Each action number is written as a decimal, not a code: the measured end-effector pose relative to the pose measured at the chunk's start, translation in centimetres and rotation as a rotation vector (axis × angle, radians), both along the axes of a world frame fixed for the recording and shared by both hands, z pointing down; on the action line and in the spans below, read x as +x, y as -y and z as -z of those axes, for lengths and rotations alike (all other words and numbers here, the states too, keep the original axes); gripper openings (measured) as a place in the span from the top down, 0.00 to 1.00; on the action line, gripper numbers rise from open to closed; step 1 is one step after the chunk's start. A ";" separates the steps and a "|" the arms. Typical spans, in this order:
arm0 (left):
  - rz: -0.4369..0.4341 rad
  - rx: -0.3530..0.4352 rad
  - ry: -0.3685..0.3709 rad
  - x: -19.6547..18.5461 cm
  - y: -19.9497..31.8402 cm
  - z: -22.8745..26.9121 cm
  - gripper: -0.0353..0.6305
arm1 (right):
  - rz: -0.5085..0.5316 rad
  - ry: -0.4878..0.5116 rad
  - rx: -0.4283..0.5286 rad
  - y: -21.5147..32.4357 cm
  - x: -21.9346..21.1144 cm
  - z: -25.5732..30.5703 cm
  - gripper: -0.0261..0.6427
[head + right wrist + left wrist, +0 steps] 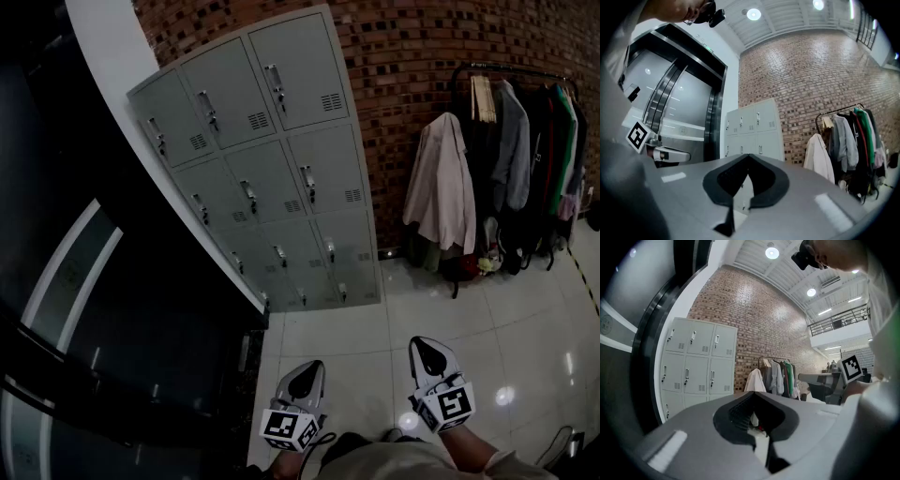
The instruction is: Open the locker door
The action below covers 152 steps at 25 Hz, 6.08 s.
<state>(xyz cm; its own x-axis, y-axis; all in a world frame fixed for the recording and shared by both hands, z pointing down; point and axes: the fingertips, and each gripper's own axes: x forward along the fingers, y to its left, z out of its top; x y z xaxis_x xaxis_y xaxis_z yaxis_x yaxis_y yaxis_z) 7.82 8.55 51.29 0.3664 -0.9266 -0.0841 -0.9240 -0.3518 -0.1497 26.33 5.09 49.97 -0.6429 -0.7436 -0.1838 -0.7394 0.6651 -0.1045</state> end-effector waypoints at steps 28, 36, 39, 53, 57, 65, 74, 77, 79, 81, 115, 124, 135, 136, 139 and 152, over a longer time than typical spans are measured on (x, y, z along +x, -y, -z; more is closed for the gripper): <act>-0.082 -0.009 -0.098 -13.3 23.2 -0.6 0.91 | -0.029 -0.078 -0.022 20.6 -13.6 -1.1 0.96; -0.131 -0.005 -0.090 -21.7 32.3 -0.4 0.91 | -0.061 -0.084 -0.001 30.1 -22.8 -1.1 0.96; -0.121 -0.012 -0.089 -25.3 34.5 -0.9 0.91 | -0.056 -0.095 -0.076 32.1 -26.5 -1.6 0.96; -0.050 0.021 -0.077 -33.4 40.6 -1.8 0.91 | -0.006 -0.087 0.002 42.7 -35.0 -3.1 0.81; -0.042 0.013 -0.090 -33.5 41.6 -1.9 0.91 | 0.020 -0.112 -0.006 47.4 -36.5 -3.5 0.78; -0.001 0.002 -0.086 -33.7 43.3 -1.4 0.91 | 0.025 -0.155 -0.067 58.3 -40.4 -6.5 0.74; 0.048 -0.028 -0.091 -34.7 44.2 -2.6 0.91 | -0.014 -0.153 -0.140 69.8 -42.5 -8.0 0.74; 0.066 -0.035 -0.087 -35.1 44.5 -2.9 0.91 | -0.001 -0.158 -0.166 72.5 -43.6 -8.7 0.69; 0.072 -0.033 -0.072 -35.3 44.6 -2.8 0.91 | 0.009 -0.172 -0.173 73.7 -44.4 -8.9 0.64; 0.084 -0.033 -0.070 -35.8 44.7 -2.8 0.91 | 0.010 -0.182 -0.175 74.7 -45.0 -9.1 0.67; 0.090 -0.074 -0.125 -36.2 49.2 -5.9 0.91 | -0.079 -0.219 -0.129 71.0 -42.0 -11.7 0.79; 0.040 -0.076 -0.138 -34.2 49.7 -5.9 0.91 | -0.162 -0.129 -0.109 62.6 -33.4 -10.6 0.78; -0.039 -0.082 -0.145 -31.3 50.3 -5.5 0.91 | -0.317 -0.096 -0.134 58.4 -21.8 -10.1 0.80; -0.045 -0.079 -0.141 -31.1 50.4 -5.4 0.91 | -0.330 -0.089 -0.137 58.3 -21.0 -10.1 0.82; -0.058 -0.076 -0.138 -30.7 50.5 -5.3 0.91 | -0.369 -0.060 -0.141 58.2 -18.7 -10.0 0.89; -0.083 -0.082 -0.137 -29.5 50.4 -5.3 0.91 | -0.409 -0.037 -0.150 58.8 -14.7 -10.2 0.94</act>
<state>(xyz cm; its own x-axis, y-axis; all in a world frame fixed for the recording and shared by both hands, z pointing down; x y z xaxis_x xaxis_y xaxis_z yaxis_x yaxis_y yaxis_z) -21.63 -41.80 56.63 0.4326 -0.8993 -0.0641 -0.9009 -0.4339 0.0078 11.59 -53.76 60.17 -0.2936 -0.9552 -0.0370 -0.9440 0.2958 -0.1462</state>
